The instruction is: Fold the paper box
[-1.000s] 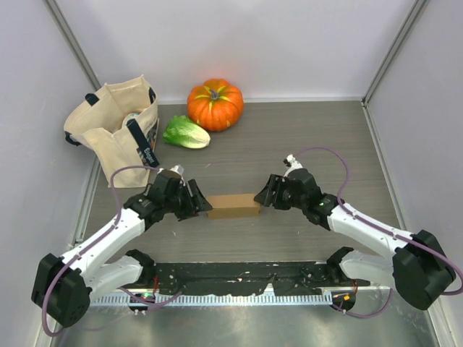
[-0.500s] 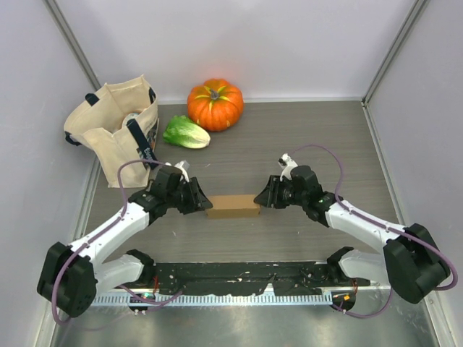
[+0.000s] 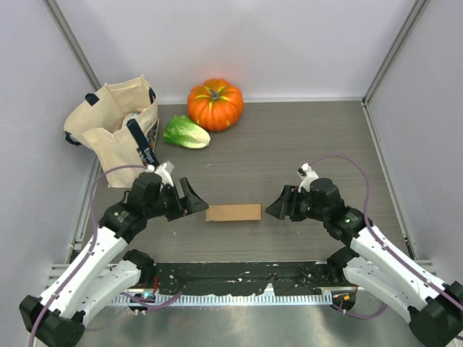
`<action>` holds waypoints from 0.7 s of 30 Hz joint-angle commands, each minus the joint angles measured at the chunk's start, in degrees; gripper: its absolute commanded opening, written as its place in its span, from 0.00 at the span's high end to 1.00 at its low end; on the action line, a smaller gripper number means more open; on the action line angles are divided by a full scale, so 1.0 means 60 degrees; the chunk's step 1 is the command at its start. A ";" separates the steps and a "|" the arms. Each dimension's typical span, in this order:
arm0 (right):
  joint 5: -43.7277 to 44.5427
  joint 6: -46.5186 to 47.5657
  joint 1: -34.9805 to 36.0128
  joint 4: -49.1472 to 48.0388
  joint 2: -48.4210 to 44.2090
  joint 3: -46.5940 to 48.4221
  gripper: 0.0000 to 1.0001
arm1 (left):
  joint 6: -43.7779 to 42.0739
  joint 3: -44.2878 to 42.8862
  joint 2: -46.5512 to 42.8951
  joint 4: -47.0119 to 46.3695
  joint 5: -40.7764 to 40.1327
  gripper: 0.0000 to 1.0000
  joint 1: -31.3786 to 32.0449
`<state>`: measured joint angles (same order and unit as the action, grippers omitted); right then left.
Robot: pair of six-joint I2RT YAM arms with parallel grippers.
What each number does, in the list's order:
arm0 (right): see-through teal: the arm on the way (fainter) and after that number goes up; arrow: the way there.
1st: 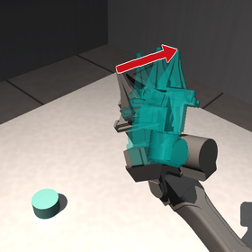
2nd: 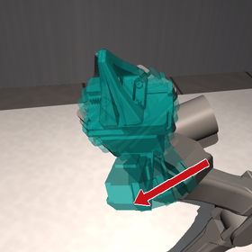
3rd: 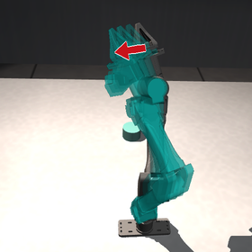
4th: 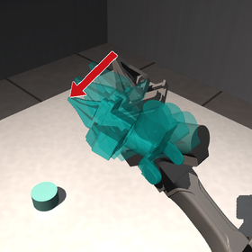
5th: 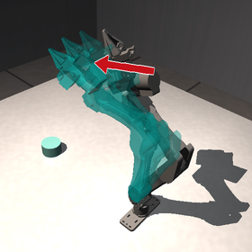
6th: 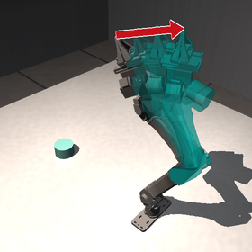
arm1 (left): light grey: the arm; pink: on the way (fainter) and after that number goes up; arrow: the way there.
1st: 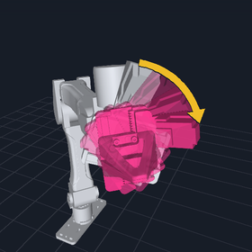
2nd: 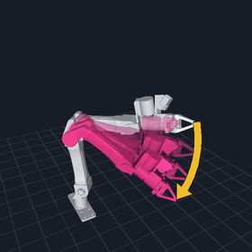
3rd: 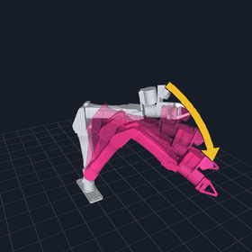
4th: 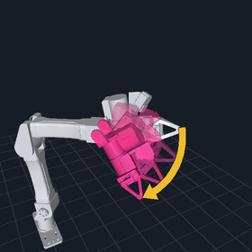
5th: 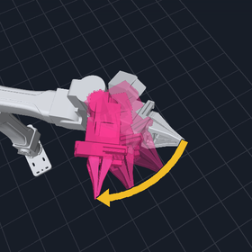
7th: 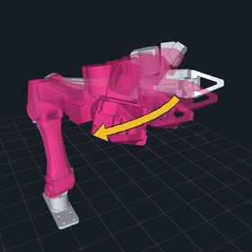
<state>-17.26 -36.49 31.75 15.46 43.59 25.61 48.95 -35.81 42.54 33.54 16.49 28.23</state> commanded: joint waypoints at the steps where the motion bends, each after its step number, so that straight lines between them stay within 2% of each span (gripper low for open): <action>1: 0.1510 0.0368 -0.0018 0.3096 -0.0556 0.2346 0.34 | -0.0642 -0.2738 -0.0119 0.1600 -0.0316 0.18 -0.0076; 4: 0.2797 0.0910 -0.0003 0.4202 -0.0542 0.3404 0.32 | -0.1229 -0.3944 -0.0016 0.2451 -0.1003 0.15 -0.0076; 6: 0.3256 0.0999 0.0011 0.4205 -0.0396 0.3525 0.28 | -0.1331 -0.4007 -0.0045 0.2292 -0.1283 0.14 -0.0076; 9: 0.2455 0.0824 -0.0018 0.3344 0.0349 0.3482 0.27 | -0.1114 -0.3525 0.0363 0.1605 -0.0979 0.13 -0.0076; 10: 0.2190 0.0649 -0.0003 0.2456 0.0598 0.3380 0.27 | -0.1040 -0.3190 0.0597 0.0993 -0.0730 0.12 -0.0076; 11: 0.1303 0.0604 -0.0003 0.1882 0.0833 0.3277 0.25 | -0.1024 -0.3042 0.1267 0.0654 -0.0466 0.12 -0.0076; 12: 0.0975 0.0574 -0.0018 0.1325 0.1343 0.3175 0.22 | -0.1024 -0.2939 0.1650 0.0389 -0.0159 0.12 -0.0076; 13: 0.0783 0.0617 -0.0018 0.0507 0.1667 0.3101 0.20 | -0.0981 -0.2952 0.2031 0.0198 -0.0112 0.15 -0.0076; 15: 0.0184 0.0938 -0.0047 -0.0026 0.2804 0.3159 0.19 | -0.1155 -0.2952 0.3142 -0.0153 0.0136 0.19 -0.0061; 16: -0.0095 0.1361 -0.0033 -0.0507 0.3175 0.3174 0.19 | -0.1475 -0.2880 0.3496 -0.0561 0.0297 0.25 -0.0061; 18: -0.0273 0.1671 -0.0047 -0.0702 0.4227 0.3203 0.20 | -0.1770 -0.2791 0.4315 -0.0828 0.0211 0.27 -0.0076; 21: -0.0550 0.1775 -0.0062 -0.0848 0.4949 0.3262 0.25 | -0.2297 -0.2922 0.5167 -0.0859 0.0078 0.28 -0.0090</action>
<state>-15.46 -28.97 31.64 16.69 70.22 44.93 40.18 -52.31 70.22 32.62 15.53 28.01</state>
